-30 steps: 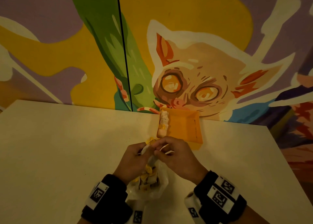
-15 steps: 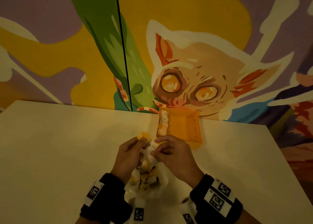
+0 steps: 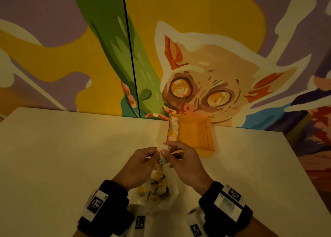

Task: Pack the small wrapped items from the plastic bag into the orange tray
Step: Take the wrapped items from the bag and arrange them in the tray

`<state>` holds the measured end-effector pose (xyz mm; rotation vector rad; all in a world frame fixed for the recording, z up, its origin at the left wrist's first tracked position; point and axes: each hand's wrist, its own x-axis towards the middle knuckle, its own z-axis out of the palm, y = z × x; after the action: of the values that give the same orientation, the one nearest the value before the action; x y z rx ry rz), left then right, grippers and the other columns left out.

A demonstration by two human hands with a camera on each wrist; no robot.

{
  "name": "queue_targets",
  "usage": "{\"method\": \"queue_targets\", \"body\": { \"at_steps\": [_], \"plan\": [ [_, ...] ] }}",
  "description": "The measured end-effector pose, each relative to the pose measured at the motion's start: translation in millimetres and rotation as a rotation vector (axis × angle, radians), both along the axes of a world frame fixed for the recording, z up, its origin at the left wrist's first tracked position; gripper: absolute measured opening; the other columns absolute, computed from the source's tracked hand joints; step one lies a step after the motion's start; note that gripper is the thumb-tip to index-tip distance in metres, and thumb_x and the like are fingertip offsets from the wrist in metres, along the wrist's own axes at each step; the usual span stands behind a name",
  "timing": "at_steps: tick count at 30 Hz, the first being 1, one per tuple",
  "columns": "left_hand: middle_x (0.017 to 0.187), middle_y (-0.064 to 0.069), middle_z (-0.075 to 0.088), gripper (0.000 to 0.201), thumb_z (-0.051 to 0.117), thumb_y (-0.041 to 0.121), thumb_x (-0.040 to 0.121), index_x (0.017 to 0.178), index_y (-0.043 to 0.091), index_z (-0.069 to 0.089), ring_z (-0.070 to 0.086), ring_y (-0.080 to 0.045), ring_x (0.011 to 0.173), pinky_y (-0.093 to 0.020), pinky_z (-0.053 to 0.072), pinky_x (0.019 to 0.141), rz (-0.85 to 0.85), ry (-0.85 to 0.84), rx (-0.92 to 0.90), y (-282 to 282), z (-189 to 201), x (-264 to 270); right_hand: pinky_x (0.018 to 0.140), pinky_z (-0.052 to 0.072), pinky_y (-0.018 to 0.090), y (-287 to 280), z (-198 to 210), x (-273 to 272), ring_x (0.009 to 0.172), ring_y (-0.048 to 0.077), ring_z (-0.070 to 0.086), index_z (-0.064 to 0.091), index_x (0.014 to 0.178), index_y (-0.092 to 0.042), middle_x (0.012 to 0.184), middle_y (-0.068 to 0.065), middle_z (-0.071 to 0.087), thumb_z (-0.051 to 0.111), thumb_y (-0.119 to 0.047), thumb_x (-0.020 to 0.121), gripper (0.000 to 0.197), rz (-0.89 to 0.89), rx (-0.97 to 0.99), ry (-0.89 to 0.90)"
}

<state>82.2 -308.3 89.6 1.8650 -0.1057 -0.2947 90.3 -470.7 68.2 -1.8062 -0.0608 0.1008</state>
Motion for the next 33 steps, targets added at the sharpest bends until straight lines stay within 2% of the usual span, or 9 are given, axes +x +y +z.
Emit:
{"method": "queue_targets", "body": {
  "at_steps": [2,7,11,14,18,21,25,30,33],
  "plan": [
    [0.053,0.016,0.052,0.027,0.047,0.013,0.100,0.089,-0.002,0.066,0.039,0.000,0.044,-0.015,0.033,0.049,-0.008,0.029,-0.007,2.6,1.4,1.2,0.074,0.058,0.034,-0.5,0.7,-0.6,0.084,0.013,0.067,0.071,0.094,-0.033,0.090,-0.010,0.067,0.072,-0.029,0.086,0.009,0.025,0.008,-0.017],
    [0.071,0.013,0.061,0.021,0.057,0.012,0.095,0.099,0.024,0.073,0.045,-0.003,0.048,-0.017,0.036,0.049,0.124,0.114,-0.124,8.4,-0.9,-1.5,0.079,0.057,0.032,-9.7,9.6,3.7,0.089,0.008,0.067,0.068,0.088,-0.030,0.093,-0.010,0.071,0.070,-0.024,0.087,0.007,0.010,0.040,-0.027],
    [0.083,0.000,0.062,0.024,0.060,0.006,0.093,0.104,0.023,0.073,0.045,-0.004,0.047,-0.015,0.038,0.049,0.154,0.091,-0.103,16.5,-7.7,-2.4,0.080,0.058,0.037,-19.7,19.4,7.7,0.089,0.020,0.069,0.067,0.092,-0.023,0.093,0.005,0.073,0.067,-0.016,0.089,0.008,0.003,0.114,-0.047],
    [0.079,0.005,0.066,0.017,0.064,0.017,0.092,0.099,0.027,0.075,0.049,-0.005,0.052,-0.017,0.041,0.052,0.128,0.065,-0.084,14.5,-7.0,-3.9,0.075,0.059,0.042,-22.8,26.4,9.5,0.082,0.025,0.069,0.067,0.091,-0.022,0.087,0.010,0.073,0.066,-0.014,0.088,0.009,-0.006,0.169,-0.054],
    [0.099,0.002,0.069,0.018,0.075,0.028,0.081,0.088,0.045,0.072,0.052,-0.014,0.058,-0.028,0.049,0.059,0.064,0.001,-0.060,11.9,-10.0,-4.6,0.069,0.058,0.034,-23.4,31.9,11.6,0.076,0.016,0.069,0.066,0.096,-0.011,0.086,0.010,0.073,0.066,-0.013,0.088,0.008,0.013,0.189,-0.046],
    [0.102,0.005,0.068,0.031,0.079,0.027,0.078,0.080,0.054,0.065,0.045,-0.005,0.053,-0.020,0.047,0.058,0.067,-0.126,0.067,11.6,-20.2,-2.2,0.071,0.058,0.031,-24.5,33.8,11.3,0.078,0.015,0.070,0.067,0.097,-0.009,0.085,0.007,0.074,0.066,-0.013,0.089,0.009,0.028,0.189,-0.060],
    [0.095,0.007,0.065,0.030,0.078,0.018,0.079,0.095,0.041,0.066,0.053,-0.007,0.063,-0.010,0.042,0.058,0.139,-0.209,0.194,10.7,-35.9,0.0,0.081,0.058,0.042,-26.4,38.0,10.3,0.084,0.025,0.070,0.068,0.095,-0.011,0.087,0.010,0.073,0.067,-0.017,0.087,0.010,0.020,0.167,-0.091],
    [0.094,0.016,0.068,0.015,0.071,0.019,0.085,0.091,0.032,0.069,0.059,-0.002,0.073,-0.008,0.043,0.061,0.141,-0.174,0.331,12.7,-56.1,2.5,0.084,0.056,0.050,-27.2,41.9,11.3,0.088,0.035,0.068,0.068,0.092,-0.015,0.088,0.013,0.072,0.068,-0.029,0.080,0.018,0.006,0.169,-0.097],
    [0.088,0.019,0.070,0.018,0.065,0.020,0.091,0.086,0.036,0.069,0.062,-0.003,0.072,-0.007,0.044,0.062,0.097,-0.144,0.353,12.6,-61.7,1.7,0.084,0.056,0.047,-29.0,43.0,12.4,0.089,0.037,0.067,0.067,0.091,-0.016,0.088,0.017,0.071,0.069,-0.021,0.085,0.008,-0.020,0.152,-0.099]
  ]
}}
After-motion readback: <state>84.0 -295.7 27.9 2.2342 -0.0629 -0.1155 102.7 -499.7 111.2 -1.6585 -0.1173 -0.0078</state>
